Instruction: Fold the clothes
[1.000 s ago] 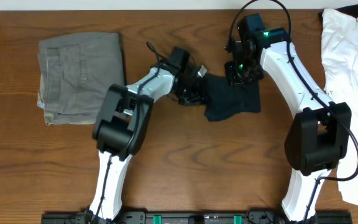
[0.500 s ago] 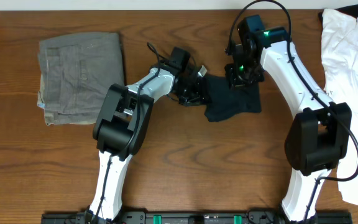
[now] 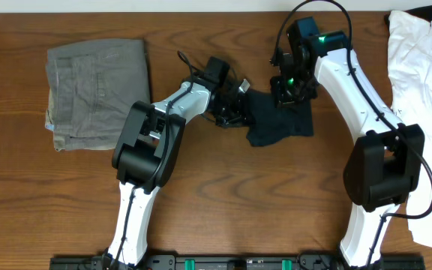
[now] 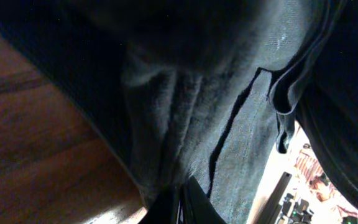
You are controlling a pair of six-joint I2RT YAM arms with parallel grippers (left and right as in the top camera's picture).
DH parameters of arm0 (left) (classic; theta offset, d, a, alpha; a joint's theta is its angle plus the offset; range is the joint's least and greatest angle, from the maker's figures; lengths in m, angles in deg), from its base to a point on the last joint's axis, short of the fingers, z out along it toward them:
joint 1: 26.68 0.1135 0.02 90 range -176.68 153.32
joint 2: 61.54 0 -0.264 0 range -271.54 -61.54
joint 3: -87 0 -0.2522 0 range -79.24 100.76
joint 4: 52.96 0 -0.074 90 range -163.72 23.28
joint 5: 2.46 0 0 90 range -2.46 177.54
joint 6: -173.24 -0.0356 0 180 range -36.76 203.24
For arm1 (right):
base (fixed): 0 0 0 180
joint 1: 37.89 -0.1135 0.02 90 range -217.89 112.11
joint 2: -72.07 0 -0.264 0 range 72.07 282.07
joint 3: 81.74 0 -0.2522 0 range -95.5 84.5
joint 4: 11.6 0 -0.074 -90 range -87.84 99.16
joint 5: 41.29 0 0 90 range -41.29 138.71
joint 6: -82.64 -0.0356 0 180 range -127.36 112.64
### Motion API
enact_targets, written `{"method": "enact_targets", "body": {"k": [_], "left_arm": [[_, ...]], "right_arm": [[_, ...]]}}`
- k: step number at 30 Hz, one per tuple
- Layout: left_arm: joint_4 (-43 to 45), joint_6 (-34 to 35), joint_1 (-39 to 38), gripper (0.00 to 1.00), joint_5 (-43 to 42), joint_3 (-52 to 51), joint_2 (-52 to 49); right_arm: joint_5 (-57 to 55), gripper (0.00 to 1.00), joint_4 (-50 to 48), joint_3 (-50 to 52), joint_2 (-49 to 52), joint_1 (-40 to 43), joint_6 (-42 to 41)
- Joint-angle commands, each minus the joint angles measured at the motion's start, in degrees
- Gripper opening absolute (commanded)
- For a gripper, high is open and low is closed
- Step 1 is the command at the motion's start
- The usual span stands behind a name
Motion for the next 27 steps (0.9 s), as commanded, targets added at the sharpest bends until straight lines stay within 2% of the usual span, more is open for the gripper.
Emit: {"method": "enact_targets", "body": {"k": [1,27], "left_arm": [[-0.2,-0.1,0.2,0.06,8.5,0.0,-1.9],[-0.5,-0.5,1.7,0.06,8.5,0.0,-0.9]], "right_arm": [[1.9,0.01,0.2,-1.6,0.0,-2.5,0.7],[0.2,0.01,-3.0,-1.3,4.6,-4.8,0.9]]}}
